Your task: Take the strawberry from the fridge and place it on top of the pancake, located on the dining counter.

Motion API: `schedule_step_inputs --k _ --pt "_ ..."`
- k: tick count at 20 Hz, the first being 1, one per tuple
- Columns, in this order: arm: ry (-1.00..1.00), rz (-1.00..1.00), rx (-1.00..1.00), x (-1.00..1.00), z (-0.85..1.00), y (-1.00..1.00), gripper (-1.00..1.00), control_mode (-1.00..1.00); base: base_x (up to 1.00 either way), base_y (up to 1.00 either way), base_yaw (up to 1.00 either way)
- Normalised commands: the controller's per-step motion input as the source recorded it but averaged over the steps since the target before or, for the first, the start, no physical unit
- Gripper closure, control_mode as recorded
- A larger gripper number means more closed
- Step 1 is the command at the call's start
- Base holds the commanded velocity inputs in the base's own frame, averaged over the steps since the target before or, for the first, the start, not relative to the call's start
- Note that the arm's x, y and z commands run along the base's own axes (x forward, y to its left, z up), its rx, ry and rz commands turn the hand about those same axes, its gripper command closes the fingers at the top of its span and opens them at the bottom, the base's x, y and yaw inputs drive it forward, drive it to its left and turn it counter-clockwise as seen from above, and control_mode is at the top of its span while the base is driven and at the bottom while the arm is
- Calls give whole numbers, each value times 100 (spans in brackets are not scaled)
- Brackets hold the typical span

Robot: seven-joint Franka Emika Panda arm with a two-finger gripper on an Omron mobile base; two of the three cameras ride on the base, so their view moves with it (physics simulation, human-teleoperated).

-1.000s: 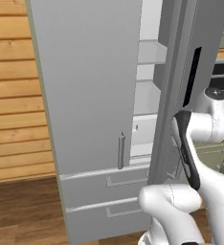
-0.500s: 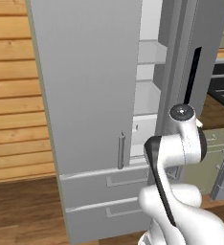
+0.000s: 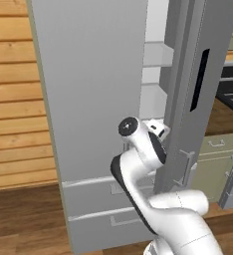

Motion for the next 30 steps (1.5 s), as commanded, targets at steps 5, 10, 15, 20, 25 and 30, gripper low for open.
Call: schedule_step_inputs --k 5,10,15,20,25,30 --pt "1 0 -13 69 0 46 -100 -100 0 0 0" --pt "0 0 -5 81 0 1 -100 -100 0 0 0" --pt "-1 0 0 46 0 -47 -100 -100 0 0 0" --pt "-1 0 0 26 5 -50 -100 -100 0 0 0" --pt "0 0 0 16 7 -44 -100 -100 0 0 0" --pt "-1 0 0 0 8 -42 -100 -100 0 0 0"
